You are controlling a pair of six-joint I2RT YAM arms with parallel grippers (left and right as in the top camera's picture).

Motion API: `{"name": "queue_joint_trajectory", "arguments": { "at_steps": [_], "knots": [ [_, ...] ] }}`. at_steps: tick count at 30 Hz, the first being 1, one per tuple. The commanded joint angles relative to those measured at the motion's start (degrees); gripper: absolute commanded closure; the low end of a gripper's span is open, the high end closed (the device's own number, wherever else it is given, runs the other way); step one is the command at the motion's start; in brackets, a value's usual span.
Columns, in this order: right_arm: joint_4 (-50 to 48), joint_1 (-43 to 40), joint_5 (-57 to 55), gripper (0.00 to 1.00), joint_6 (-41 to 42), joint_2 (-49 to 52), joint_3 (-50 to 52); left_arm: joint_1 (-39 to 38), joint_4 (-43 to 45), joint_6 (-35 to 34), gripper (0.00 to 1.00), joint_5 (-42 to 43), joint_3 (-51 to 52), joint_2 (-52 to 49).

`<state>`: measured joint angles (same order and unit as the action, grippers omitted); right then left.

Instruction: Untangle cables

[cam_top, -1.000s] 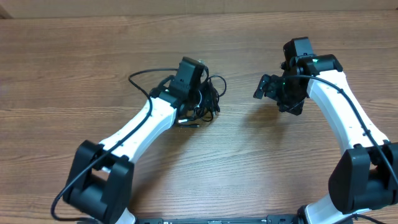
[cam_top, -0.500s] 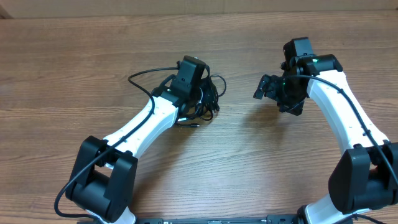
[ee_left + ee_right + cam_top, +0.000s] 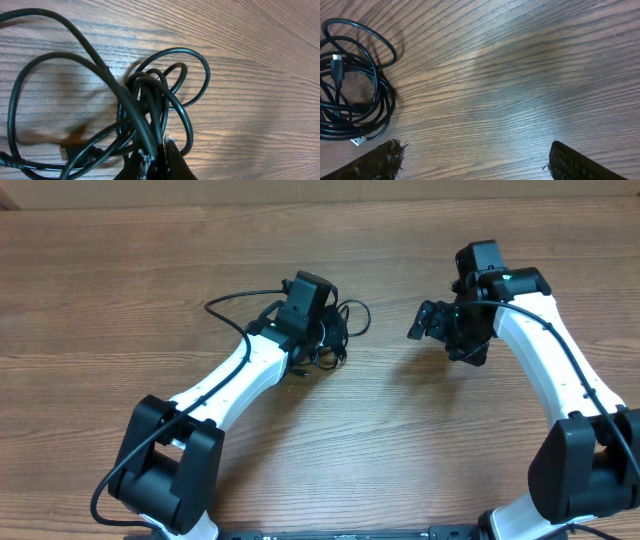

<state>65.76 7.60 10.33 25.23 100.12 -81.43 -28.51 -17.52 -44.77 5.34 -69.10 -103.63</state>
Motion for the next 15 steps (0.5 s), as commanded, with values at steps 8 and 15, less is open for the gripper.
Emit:
{"name": "queue_joint_trajectory", "arguments": {
  "at_steps": [8,15],
  "knots": [
    [-0.4,0.2,13.3,0.05,-10.7,-1.2,-1.1,0.2,0.7,18.6,0.96,12.9,-2.2,7.1],
    [-3.2,0.6,25.8,0.05,-19.8,-1.1,-1.1,1.9,-2.5,19.5,0.96,25.2,-2.2,12.5]
  ]
}}
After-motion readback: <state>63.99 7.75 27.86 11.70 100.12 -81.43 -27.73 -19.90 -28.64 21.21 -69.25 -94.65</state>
